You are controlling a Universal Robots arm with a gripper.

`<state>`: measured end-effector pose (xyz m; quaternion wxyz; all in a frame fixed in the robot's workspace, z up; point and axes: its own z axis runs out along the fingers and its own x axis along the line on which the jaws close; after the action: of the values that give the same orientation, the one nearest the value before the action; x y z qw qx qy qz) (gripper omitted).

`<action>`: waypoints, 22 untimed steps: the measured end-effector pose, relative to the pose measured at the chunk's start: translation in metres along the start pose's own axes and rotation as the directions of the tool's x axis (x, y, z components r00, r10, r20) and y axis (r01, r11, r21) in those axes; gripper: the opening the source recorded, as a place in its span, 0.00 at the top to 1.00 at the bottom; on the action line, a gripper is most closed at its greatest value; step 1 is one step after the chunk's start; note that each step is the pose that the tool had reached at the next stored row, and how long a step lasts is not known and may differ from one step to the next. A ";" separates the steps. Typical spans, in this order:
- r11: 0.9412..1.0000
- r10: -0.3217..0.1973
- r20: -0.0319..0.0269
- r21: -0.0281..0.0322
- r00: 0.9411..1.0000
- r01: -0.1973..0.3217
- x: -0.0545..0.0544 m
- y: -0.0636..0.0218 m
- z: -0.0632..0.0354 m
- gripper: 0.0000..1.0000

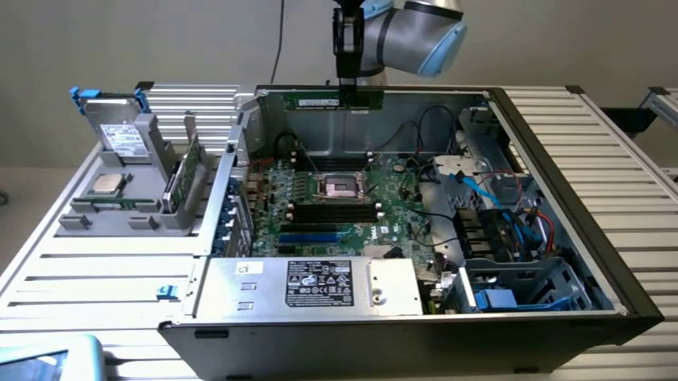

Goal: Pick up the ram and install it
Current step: 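Pick up the ram and move it above insertion slot, then insert the ram into the slot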

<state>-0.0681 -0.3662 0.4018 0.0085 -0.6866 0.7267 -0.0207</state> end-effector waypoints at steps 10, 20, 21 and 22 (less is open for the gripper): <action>1.000 0.000 0.000 0.000 1.000 0.000 0.000 0.0000 0.0000 0.87; 0.999 -0.041 -0.001 0.001 0.999 0.041 0.000 0.0005 0.0013 0.87; 0.999 -0.045 -0.004 0.001 0.999 0.045 0.000 0.0005 0.0019 0.87; 0.999 -0.047 -0.009 0.001 0.999 0.047 0.000 0.0005 0.0025 0.87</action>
<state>-0.0686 -0.3663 0.3993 0.0052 -0.7035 0.7103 -0.0241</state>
